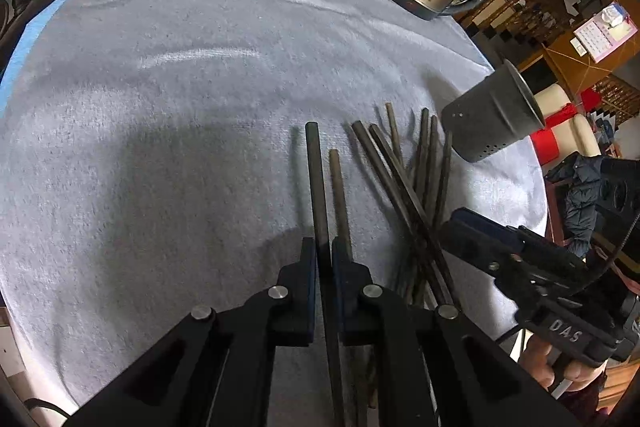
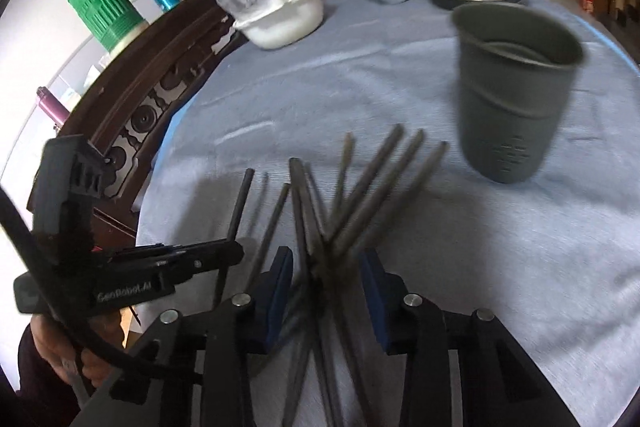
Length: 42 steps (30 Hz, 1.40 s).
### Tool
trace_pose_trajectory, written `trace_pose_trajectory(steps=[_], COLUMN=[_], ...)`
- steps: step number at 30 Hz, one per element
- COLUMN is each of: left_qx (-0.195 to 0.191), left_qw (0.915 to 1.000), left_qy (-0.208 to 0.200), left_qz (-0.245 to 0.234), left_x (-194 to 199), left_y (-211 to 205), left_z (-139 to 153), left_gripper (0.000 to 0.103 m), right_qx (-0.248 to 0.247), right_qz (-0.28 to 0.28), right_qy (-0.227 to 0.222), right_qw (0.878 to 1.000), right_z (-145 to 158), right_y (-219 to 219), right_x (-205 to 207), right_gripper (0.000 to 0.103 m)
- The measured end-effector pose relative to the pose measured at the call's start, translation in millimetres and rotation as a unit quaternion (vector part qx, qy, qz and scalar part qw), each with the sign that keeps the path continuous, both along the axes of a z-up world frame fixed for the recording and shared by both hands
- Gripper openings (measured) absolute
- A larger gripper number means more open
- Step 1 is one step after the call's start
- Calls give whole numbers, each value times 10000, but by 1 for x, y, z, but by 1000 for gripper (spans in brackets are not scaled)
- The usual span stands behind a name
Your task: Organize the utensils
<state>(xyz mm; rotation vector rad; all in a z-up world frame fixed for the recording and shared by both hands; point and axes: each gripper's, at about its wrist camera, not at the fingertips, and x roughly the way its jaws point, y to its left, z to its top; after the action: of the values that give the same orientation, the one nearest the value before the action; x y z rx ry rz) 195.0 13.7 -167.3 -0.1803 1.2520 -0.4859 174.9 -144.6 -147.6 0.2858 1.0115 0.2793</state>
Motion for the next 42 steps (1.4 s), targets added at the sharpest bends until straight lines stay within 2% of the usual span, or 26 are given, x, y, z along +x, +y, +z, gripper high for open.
trace_pose_trajectory(steps=[6, 10, 17, 26, 28, 29, 30, 36, 42], left_qx=[197, 297, 512, 788, 770, 772, 791, 664, 355], left_qw=[9997, 9994, 9986, 9969, 9970, 9970, 9968, 9974, 9970], left_qy=[87, 121, 79, 26, 25, 28, 21, -61, -503], left_qz=[70, 150, 136, 72, 79, 89, 116, 290, 461], left_x=[11, 22, 40, 59, 62, 64, 66, 62, 39], left_y=[-1, -4, -14, -33, -34, -34, -33, -19, -8], left_z=[-4, -5, -3, -3, -4, -5, -6, -1, 40], left_gripper=[8, 17, 18, 18, 18, 12, 8, 7, 6], right_qx=[-154, -206, -240, -10, 79, 128, 132, 418, 971], right_qz=[-12, 78, 287, 30, 6, 8, 3, -31, -72], right_qy=[161, 301, 546, 815, 825, 804, 764, 684, 551], right_qw=[9998, 9993, 9978, 9967, 9966, 9967, 9970, 9968, 9937], right_z=[-5, -3, -3, -14, -15, -15, -13, 0, 20], right_y=[16, 16, 21, 11, 8, 7, 6, -8, -27], right_x=[16, 21, 28, 49, 49, 48, 47, 39, 18], right_gripper=[25, 22, 22, 25, 22, 21, 14, 13, 13])
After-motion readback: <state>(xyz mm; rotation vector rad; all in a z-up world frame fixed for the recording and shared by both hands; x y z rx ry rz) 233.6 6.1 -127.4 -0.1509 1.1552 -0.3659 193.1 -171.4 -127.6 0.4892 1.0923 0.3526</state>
